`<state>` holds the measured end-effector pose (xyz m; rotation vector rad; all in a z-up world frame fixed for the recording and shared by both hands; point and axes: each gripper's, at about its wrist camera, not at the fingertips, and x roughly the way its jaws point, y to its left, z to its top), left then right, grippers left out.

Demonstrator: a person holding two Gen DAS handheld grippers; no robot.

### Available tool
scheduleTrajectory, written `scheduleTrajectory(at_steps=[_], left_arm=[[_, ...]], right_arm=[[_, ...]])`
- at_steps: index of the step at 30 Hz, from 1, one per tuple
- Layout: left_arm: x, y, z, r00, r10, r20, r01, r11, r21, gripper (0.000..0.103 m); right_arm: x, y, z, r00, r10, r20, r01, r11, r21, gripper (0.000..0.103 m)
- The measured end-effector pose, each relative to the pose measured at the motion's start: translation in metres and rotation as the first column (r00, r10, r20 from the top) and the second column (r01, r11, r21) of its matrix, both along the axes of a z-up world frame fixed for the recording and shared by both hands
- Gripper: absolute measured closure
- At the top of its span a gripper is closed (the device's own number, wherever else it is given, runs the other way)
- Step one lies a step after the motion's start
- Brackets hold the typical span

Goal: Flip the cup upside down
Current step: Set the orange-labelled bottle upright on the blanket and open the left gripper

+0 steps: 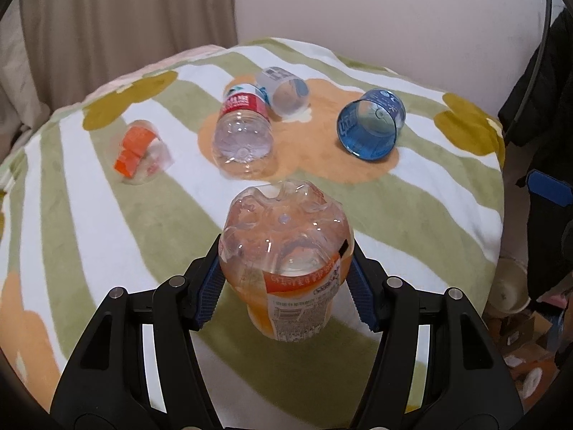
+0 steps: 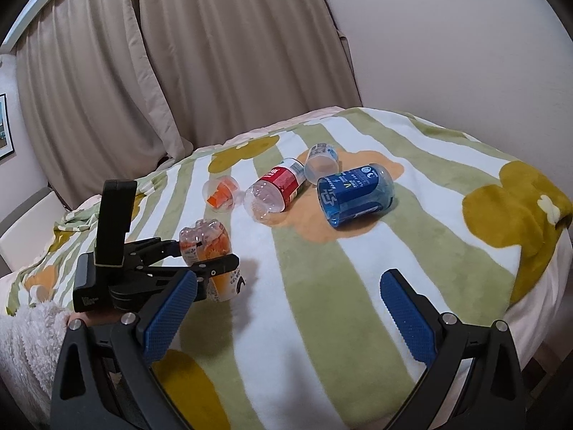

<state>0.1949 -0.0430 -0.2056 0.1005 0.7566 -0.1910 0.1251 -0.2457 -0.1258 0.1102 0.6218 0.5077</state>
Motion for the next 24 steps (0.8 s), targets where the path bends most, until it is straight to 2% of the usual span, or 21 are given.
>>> scheduleTrajectory(at_steps=[7, 9, 10, 11, 19, 24], left_arm=[[-0.001, 0.001, -0.002, 1.000, 0.000, -0.019, 0.000, 1.000, -0.011, 0.043], [0.001, 0.001, -0.003, 1.000, 0.013, -0.024, -0.013, 1.000, -0.003, 0.029], [0.001, 0.000, -0.004, 1.000, 0.016, -0.023, -0.016, 1.000, 0.003, 0.005], [0.000, 0.000, -0.004, 1.000, 0.020, -0.013, -0.019, 1.000, 0.006, 0.000], [-0.005, 0.003, 0.002, 0.999, 0.024, -0.037, -0.024, 1.000, -0.002, 0.000], [-0.020, 0.006, 0.012, 0.999, 0.027, -0.028, -0.027, 0.999, -0.017, 0.000]], right_arm=[[0.002, 0.000, -0.002, 1.000, 0.008, -0.005, -0.008, 1.000, 0.010, 0.001], [0.002, 0.001, -0.003, 1.000, 0.015, -0.009, -0.015, 1.000, 0.009, 0.001], [0.003, 0.003, -0.003, 1.000, 0.018, -0.012, -0.018, 1.000, 0.006, 0.001], [0.003, 0.004, -0.003, 1.000, 0.020, -0.012, -0.020, 1.000, 0.004, 0.001], [0.004, 0.008, -0.006, 0.999, 0.033, -0.018, -0.033, 0.999, 0.010, 0.001], [0.000, 0.013, 0.004, 0.999, 0.046, 0.000, -0.046, 0.999, 0.008, 0.001]])
